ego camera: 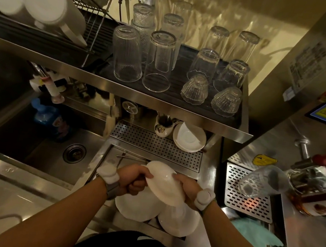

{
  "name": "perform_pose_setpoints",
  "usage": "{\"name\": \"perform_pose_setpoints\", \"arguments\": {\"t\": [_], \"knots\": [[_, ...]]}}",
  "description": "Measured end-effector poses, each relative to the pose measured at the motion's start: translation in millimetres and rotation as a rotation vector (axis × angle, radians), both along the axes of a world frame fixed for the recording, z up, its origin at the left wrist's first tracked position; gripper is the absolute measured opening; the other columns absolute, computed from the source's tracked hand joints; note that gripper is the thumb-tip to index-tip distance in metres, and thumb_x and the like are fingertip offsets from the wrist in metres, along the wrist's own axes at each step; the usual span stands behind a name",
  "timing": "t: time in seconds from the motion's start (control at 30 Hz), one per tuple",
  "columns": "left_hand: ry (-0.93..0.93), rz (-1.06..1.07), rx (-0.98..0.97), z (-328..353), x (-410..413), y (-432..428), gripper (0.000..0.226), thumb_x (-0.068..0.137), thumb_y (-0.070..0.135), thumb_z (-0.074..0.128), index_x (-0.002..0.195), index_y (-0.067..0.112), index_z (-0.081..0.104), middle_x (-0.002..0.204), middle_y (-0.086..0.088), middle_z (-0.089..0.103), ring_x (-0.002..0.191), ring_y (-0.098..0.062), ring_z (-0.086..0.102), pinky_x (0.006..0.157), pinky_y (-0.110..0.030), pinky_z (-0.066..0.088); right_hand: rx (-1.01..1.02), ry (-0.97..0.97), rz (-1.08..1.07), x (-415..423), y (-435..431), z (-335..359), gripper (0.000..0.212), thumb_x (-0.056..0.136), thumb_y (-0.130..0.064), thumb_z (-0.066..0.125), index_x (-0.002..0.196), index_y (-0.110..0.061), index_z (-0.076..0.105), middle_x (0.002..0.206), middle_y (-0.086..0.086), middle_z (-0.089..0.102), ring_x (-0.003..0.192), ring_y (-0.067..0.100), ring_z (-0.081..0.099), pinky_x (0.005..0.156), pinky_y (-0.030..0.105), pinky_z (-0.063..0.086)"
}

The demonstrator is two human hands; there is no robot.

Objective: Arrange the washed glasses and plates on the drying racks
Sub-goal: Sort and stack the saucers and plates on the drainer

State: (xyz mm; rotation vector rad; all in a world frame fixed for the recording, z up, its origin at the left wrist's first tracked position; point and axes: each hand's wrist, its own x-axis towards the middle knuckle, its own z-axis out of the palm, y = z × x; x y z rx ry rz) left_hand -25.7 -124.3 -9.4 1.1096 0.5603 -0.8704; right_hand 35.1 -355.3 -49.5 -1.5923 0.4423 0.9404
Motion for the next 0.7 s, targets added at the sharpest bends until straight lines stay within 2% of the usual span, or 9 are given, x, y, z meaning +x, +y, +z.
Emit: {"name": "perform_pose_setpoints", "arguments": {"t": [0.07, 0.13, 0.2, 0.23, 0.3, 0.37, 0.43, 0.53, 0.7], "knots": [[-0.06, 0.095, 0.107, 0.9, 9.6, -2.7, 0.034, 0.098, 0.022, 0.053, 0.065, 0.011, 0.053, 0.044, -0.001, 0.038, 0.036, -0.011, 0.028, 0.045, -0.023, 0.013, 0.035, -0.004, -0.091, 4.2, -3.1, 4.4, 0.031, 0.098, -0.029, 0.062, 0.122, -0.009, 0.066, 0.116, 0.022, 0.072, 0.11, 0.045, 0.067, 0.095, 0.061, 0.054], [-0.149, 0.162, 0.272, 1.4, 17.9, -4.9, 0.03, 0.099, 0.028, 0.058, 0.076, 0.01, 0.059, 0.053, -0.003, 0.047, 0.043, -0.013, 0.036, 0.045, -0.021, 0.021, 0.078, -0.029, -0.227, 13.0, -11.2, 8.6, 0.029, 0.097, -0.025, 0.062, 0.121, -0.007, 0.064, 0.112, 0.022, 0.073, 0.104, 0.045, 0.069, 0.089, 0.063, 0.056], [-0.193, 0.199, 0.327, -0.2, 21.9, -5.8, 0.027, 0.096, 0.035, 0.063, 0.09, 0.009, 0.069, 0.062, -0.003, 0.054, 0.05, -0.014, 0.043, 0.048, -0.022, 0.028, 0.164, -0.04, -0.341, 23.1, -19.3, 15.5, 0.026, 0.098, -0.021, 0.061, 0.118, -0.005, 0.064, 0.1, 0.019, 0.076, 0.086, 0.039, 0.073, 0.069, 0.051, 0.062], [-0.199, 0.219, 0.315, -1.3, 22.9, -6.4, 0.032, 0.093, 0.039, 0.066, 0.093, 0.008, 0.073, 0.065, -0.003, 0.057, 0.052, -0.014, 0.045, 0.048, -0.023, 0.03, 0.195, -0.059, -0.373, 28.7, -23.3, 19.9, 0.027, 0.098, -0.019, 0.06, 0.119, -0.003, 0.063, 0.092, 0.018, 0.076, 0.073, 0.035, 0.072, 0.059, 0.042, 0.06], [-0.196, 0.256, 0.305, -4.2, 21.6, -6.7, 0.037, 0.09, 0.041, 0.069, 0.1, 0.006, 0.076, 0.068, -0.003, 0.06, 0.054, -0.014, 0.049, 0.048, -0.024, 0.034, 0.207, -0.108, -0.422, 38.5, -26.8, 25.3, 0.032, 0.097, -0.016, 0.059, 0.123, 0.004, 0.061, 0.08, 0.016, 0.072, 0.057, 0.028, 0.062, 0.052, 0.036, 0.053], [-0.165, 0.284, 0.32, -7.2, 21.0, -7.2, 0.035, 0.092, 0.034, 0.066, 0.106, 0.003, 0.074, 0.069, -0.004, 0.063, 0.055, -0.015, 0.052, 0.049, -0.024, 0.036, 0.166, -0.161, -0.463, 49.0, -27.8, 29.2, 0.031, 0.096, -0.012, 0.058, 0.12, 0.007, 0.061, 0.068, 0.015, 0.067, 0.047, 0.024, 0.056, 0.046, 0.032, 0.049], [-0.124, 0.284, 0.347, -9.3, 19.3, -6.8, 0.033, 0.092, 0.029, 0.066, 0.108, 0.002, 0.073, 0.071, -0.005, 0.064, 0.056, -0.016, 0.052, 0.051, -0.025, 0.037, 0.1, -0.213, -0.495, 59.2, -26.9, 30.8, 0.026, 0.094, -0.008, 0.058, 0.112, 0.01, 0.062, 0.059, 0.017, 0.061, 0.045, 0.024, 0.055, 0.045, 0.032, 0.047], [-0.108, 0.282, 0.379, -12.5, 14.4, -2.1, 0.032, 0.092, 0.028, 0.065, 0.108, 0.002, 0.072, 0.076, -0.007, 0.065, 0.059, -0.017, 0.052, 0.053, -0.025, 0.037, 0.078, -0.253, -0.523, 69.6, -21.5, 32.1, 0.017, 0.092, -0.007, 0.06, 0.103, 0.004, 0.063, 0.063, 0.021, 0.062, 0.048, 0.024, 0.061, 0.047, 0.032, 0.051], [-0.089, 0.3, 0.407, -14.9, 3.8, 6.6, 0.033, 0.095, 0.035, 0.062, 0.104, 0.004, 0.071, 0.078, -0.006, 0.064, 0.062, -0.017, 0.053, 0.055, -0.027, 0.038, 0.14, -0.201, -0.588, 86.4, -3.7, 30.4, 0.023, 0.096, -0.006, 0.059, 0.117, 0.003, 0.058, 0.073, 0.019, 0.067, 0.059, 0.025, 0.063, 0.058, 0.035, 0.055]]}}
